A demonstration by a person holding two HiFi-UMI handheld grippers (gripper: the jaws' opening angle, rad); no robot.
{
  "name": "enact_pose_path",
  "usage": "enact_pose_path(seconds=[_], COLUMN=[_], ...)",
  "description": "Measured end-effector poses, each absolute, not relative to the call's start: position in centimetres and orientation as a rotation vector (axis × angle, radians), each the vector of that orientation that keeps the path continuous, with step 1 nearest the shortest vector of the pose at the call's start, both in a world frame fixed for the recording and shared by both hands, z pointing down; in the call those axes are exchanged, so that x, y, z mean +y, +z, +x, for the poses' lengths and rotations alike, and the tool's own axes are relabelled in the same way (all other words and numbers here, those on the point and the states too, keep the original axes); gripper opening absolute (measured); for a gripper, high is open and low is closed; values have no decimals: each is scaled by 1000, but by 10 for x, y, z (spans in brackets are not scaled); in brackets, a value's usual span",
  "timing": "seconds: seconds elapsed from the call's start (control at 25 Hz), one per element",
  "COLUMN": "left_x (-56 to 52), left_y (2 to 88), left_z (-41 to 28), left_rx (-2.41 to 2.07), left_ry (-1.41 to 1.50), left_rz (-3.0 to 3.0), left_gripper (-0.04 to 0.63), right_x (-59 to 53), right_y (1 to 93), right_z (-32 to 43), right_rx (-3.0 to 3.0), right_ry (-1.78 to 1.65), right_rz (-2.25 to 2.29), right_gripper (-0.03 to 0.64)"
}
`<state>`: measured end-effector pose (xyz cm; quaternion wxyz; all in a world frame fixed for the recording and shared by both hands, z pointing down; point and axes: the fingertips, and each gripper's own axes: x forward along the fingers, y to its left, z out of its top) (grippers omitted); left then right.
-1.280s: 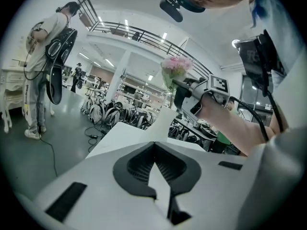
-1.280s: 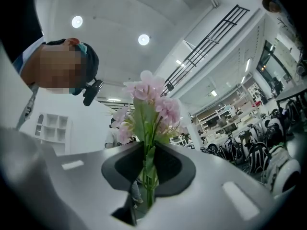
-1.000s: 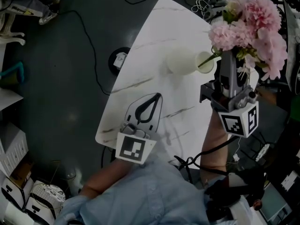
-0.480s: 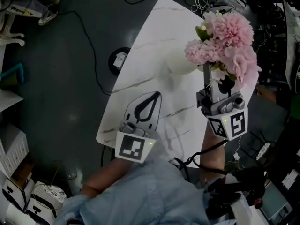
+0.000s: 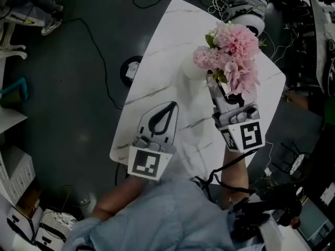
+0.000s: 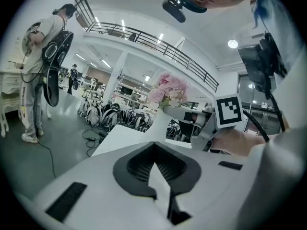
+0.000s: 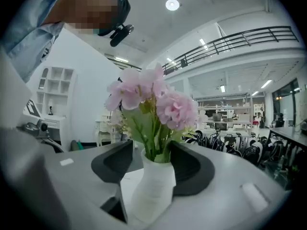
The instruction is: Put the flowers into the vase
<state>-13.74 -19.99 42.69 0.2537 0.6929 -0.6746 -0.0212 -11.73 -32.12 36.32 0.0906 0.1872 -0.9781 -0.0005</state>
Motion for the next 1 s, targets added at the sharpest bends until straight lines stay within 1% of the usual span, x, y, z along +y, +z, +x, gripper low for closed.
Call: enact_pose_path(seconds=[0.12,0.24,0.4,0.68,1.0], left_x=[-199,-199,-195,-191,-177], left_y=[424,420,416,410,395], left_z=[-136,-135,-133,-123,-109], left_rx=[-1838,-1839,-1834,-1822,-1857], left_ry=[-59,-48,-55,-60,-38], left_rz=[1893,1906,1914,1938,1972], left_gripper=[5,5,5,5,5], right_x=[-318,-314,-312,-301,-272], right_y=[367,371,372,377,392], right_z=[-116,-116,-112,-103,-75], right_rx=[-2856,-2779,-2676,-2556,-2538], right_ry=[-82,-169,-214,-73,81], right_rz=[600,624,661,634,618], right_gripper=[227,256,261,261,261])
